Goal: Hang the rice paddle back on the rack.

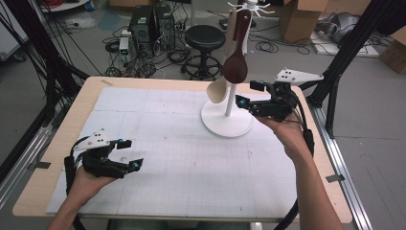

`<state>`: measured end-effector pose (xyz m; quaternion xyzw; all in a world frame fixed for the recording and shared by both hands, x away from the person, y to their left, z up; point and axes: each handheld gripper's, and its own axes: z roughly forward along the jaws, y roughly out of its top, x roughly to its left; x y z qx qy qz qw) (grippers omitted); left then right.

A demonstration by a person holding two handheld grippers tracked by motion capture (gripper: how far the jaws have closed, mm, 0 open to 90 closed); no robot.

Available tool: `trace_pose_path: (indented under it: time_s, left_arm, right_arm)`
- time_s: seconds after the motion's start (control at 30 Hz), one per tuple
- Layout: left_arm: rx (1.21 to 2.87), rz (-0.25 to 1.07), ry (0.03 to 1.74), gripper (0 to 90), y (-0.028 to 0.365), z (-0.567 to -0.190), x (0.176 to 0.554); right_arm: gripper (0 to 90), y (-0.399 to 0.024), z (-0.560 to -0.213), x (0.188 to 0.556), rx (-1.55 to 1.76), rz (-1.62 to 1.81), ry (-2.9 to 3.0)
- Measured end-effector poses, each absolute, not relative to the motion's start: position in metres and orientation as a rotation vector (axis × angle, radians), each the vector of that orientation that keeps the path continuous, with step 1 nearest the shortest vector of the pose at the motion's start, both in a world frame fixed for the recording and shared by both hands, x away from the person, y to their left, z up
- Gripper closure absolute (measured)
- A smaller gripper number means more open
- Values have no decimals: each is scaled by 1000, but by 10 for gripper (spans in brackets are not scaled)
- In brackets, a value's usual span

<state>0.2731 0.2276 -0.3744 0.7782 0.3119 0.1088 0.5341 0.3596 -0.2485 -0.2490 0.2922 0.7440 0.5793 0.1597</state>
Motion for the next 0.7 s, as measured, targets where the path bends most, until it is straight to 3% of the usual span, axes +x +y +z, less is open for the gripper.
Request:
trace_pose_path:
  time_s: [0.53,0.7]
  left_arm:
    - [1851,259,762,125,229,-375,276]
    - [1850,264,767,121,230,-375,277]
  right_arm:
    - [154,-256,-298,342,851,1607,2171]
    - [97,-257,-309,338,875,1591,2158]
